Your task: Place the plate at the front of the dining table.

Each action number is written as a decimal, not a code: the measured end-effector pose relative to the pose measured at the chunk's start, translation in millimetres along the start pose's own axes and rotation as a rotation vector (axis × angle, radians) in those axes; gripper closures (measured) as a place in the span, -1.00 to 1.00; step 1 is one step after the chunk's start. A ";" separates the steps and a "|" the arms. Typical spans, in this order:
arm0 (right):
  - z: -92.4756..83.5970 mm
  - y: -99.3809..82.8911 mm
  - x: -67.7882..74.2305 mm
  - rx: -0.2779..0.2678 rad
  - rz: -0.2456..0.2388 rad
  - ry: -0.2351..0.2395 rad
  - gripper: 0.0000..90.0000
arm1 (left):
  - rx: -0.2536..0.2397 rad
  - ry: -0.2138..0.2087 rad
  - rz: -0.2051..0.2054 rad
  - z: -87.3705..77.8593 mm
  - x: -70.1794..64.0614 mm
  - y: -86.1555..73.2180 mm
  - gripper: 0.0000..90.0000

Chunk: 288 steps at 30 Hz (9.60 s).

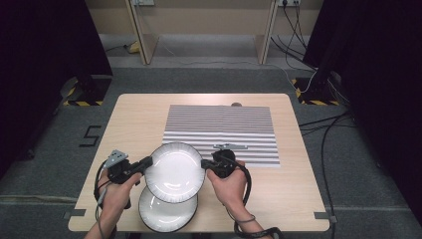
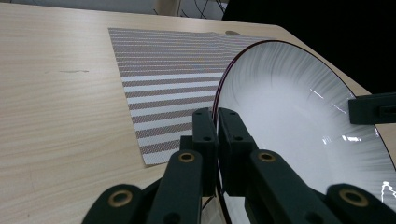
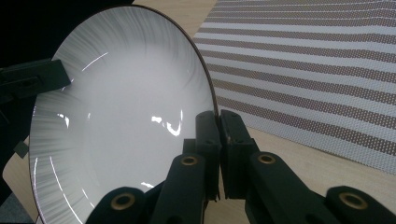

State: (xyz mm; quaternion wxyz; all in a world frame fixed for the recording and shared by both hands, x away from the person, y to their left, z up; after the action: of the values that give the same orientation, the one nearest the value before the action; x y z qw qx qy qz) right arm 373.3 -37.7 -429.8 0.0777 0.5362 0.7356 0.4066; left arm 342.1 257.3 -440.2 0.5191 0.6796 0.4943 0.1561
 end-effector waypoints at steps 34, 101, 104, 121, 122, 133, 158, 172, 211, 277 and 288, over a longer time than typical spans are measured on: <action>-11.0 12.6 -14.1 -0.032 0.020 -0.029 0.95 | -0.017 -0.031 0.031 18.9 -6.7 19.3 0.92; -17.3 35.2 -34.1 -0.079 0.035 -0.080 0.96 | -0.050 -0.053 0.053 52.8 -10.4 43.0 0.91; -17.6 36.2 -35.4 -0.081 0.033 -0.083 0.96 | -0.050 -0.053 0.048 54.4 -10.8 44.0 0.91; -19.2 41.3 -42.1 -0.087 0.045 -0.088 0.96 | -0.048 -0.055 0.046 63.0 -13.5 50.1 0.91; -19.0 41.6 -42.8 -0.087 0.045 -0.090 0.96 | -0.045 -0.055 0.045 63.7 -13.3 50.3 0.91; -20.3 46.4 -46.2 -0.090 0.051 -0.095 0.96 | -0.047 -0.057 0.045 68.8 -14.2 55.8 0.91; -16.8 49.0 -57.1 -0.092 0.071 -0.111 0.96 | -0.040 -0.064 0.050 84.6 -14.3 59.3 0.91; -16.4 53.5 -63.4 -0.097 0.081 -0.119 0.96 | -0.041 -0.066 0.052 92.3 -15.9 64.8 0.91; -8.8 60.2 -83.9 -0.087 0.125 -0.141 0.96 | -0.022 -0.068 0.050 117.6 -18.3 70.8 0.91; 0.4 80.7 -111.0 -0.088 0.147 -0.175 0.96 | -0.003 -0.064 0.026 157.3 -17.1 87.1 0.91; 4.6 84.1 -116.6 -0.093 0.157 -0.183 0.96 | 0.007 -0.057 0.024 164.7 -16.8 89.2 0.91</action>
State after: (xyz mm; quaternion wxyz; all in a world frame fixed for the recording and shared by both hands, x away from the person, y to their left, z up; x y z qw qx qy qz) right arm 485.0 -126.8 -413.0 0.1370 0.6228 0.6617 0.3945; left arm 499.2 154.9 -426.4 0.5285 0.6916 0.4716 0.1412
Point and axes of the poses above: each handheld gripper's, and its own axes: z roughly forward along the jaws, y roughly out of its top, x roughly to its left, the point moved 1 cm from there along z, roughly forward along the jaws, and after that the axes turned 5 degrees about -y, right-handed, at the moved point
